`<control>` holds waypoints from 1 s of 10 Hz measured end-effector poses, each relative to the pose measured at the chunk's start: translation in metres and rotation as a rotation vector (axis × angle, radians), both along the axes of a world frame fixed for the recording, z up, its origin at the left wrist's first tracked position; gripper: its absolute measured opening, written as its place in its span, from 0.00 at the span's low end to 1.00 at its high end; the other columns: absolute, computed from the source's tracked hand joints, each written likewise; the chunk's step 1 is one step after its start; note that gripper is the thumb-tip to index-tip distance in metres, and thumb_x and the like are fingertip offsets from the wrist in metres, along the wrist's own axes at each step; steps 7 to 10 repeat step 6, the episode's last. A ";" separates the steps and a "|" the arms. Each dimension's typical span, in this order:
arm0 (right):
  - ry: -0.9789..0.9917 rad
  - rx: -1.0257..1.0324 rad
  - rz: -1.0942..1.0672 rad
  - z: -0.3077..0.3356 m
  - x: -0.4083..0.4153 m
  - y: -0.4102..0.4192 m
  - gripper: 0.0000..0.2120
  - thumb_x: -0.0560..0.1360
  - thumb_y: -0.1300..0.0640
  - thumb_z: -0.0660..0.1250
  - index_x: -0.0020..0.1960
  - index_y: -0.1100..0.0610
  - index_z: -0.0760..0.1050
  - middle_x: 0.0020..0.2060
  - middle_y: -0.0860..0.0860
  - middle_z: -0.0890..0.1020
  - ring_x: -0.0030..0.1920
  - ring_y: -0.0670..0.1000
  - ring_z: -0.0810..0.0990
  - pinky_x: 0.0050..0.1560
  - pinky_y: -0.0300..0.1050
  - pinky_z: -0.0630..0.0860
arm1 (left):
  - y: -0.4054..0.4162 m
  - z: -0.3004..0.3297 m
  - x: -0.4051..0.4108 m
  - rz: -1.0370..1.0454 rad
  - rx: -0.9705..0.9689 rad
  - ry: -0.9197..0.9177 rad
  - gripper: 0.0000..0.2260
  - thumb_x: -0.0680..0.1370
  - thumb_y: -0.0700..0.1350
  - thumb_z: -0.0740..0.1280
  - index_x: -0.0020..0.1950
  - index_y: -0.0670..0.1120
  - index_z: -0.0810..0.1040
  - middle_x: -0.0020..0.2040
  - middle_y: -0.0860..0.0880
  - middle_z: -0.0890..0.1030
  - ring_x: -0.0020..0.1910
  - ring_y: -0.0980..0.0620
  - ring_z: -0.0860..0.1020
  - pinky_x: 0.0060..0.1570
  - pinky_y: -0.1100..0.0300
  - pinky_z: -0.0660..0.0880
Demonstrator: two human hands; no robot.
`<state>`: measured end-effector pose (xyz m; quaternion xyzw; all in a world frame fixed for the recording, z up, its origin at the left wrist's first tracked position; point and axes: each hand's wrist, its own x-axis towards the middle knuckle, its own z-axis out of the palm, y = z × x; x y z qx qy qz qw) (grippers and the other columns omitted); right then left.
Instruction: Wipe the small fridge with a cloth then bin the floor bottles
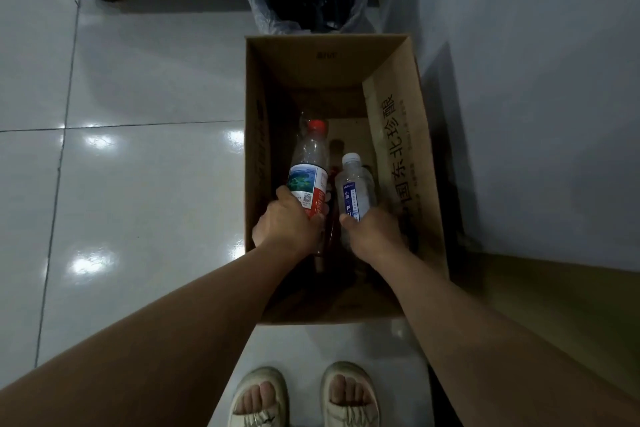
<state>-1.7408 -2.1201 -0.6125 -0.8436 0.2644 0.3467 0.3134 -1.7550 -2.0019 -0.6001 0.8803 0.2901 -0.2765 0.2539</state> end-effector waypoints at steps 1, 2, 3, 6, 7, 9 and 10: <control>-0.017 -0.011 -0.018 -0.020 0.000 0.003 0.28 0.76 0.48 0.65 0.71 0.58 0.62 0.64 0.57 0.72 0.61 0.57 0.75 0.47 0.44 0.71 | -0.003 -0.016 0.003 0.002 -0.008 0.009 0.29 0.74 0.56 0.67 0.68 0.44 0.60 0.61 0.41 0.75 0.58 0.40 0.76 0.55 0.47 0.75; -0.045 0.002 -0.052 -0.034 -0.002 0.002 0.28 0.76 0.49 0.66 0.71 0.57 0.60 0.65 0.57 0.70 0.61 0.59 0.74 0.50 0.47 0.73 | -0.005 -0.026 0.004 0.027 -0.023 0.005 0.30 0.74 0.56 0.67 0.69 0.43 0.60 0.61 0.40 0.74 0.59 0.40 0.75 0.56 0.47 0.74; -0.070 0.000 -0.035 -0.041 -0.005 0.000 0.30 0.75 0.50 0.66 0.72 0.54 0.59 0.66 0.56 0.68 0.62 0.58 0.73 0.58 0.52 0.75 | -0.006 -0.029 0.004 0.053 -0.030 -0.005 0.31 0.74 0.54 0.67 0.70 0.42 0.59 0.63 0.39 0.72 0.62 0.39 0.73 0.58 0.46 0.71; -0.024 -0.075 0.383 0.017 -0.022 -0.013 0.35 0.73 0.53 0.69 0.74 0.50 0.55 0.71 0.53 0.60 0.70 0.57 0.63 0.68 0.55 0.67 | -0.001 0.019 -0.008 -0.136 -0.063 -0.019 0.29 0.73 0.49 0.70 0.70 0.44 0.63 0.64 0.42 0.71 0.62 0.42 0.73 0.60 0.48 0.72; -0.024 -0.075 0.383 0.017 -0.022 -0.013 0.35 0.73 0.53 0.69 0.74 0.50 0.55 0.71 0.53 0.60 0.70 0.57 0.63 0.68 0.55 0.67 | -0.001 0.019 -0.008 -0.136 -0.063 -0.019 0.29 0.73 0.49 0.70 0.70 0.44 0.63 0.64 0.42 0.71 0.62 0.42 0.73 0.60 0.48 0.72; -0.024 -0.075 0.383 0.017 -0.022 -0.013 0.35 0.73 0.53 0.69 0.74 0.50 0.55 0.71 0.53 0.60 0.70 0.57 0.63 0.68 0.55 0.67 | -0.001 0.019 -0.008 -0.136 -0.063 -0.019 0.29 0.73 0.49 0.70 0.70 0.44 0.63 0.64 0.42 0.71 0.62 0.42 0.73 0.60 0.48 0.72; -0.024 -0.075 0.383 0.017 -0.022 -0.013 0.35 0.73 0.53 0.69 0.74 0.50 0.55 0.71 0.53 0.60 0.70 0.57 0.63 0.68 0.55 0.67 | -0.001 0.019 -0.008 -0.136 -0.063 -0.019 0.29 0.73 0.49 0.70 0.70 0.44 0.63 0.64 0.42 0.71 0.62 0.42 0.73 0.60 0.48 0.72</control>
